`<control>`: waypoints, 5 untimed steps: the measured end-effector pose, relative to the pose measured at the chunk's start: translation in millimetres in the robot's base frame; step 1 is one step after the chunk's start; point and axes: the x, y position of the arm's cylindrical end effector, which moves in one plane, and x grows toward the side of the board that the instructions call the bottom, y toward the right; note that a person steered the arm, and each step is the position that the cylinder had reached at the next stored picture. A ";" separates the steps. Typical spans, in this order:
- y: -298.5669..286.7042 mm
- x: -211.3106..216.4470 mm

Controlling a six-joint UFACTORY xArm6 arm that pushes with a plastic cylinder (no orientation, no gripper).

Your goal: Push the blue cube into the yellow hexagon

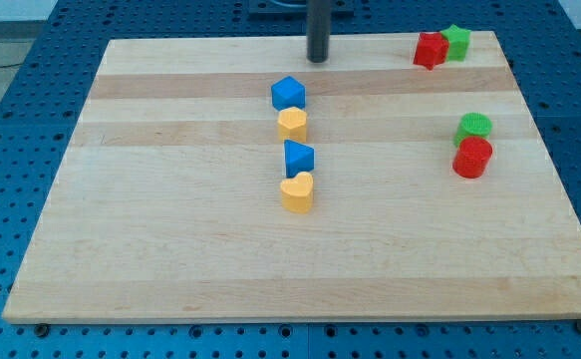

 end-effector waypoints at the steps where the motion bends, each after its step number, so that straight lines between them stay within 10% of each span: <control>1: -22.8 18.8; 5: -27.0 72.5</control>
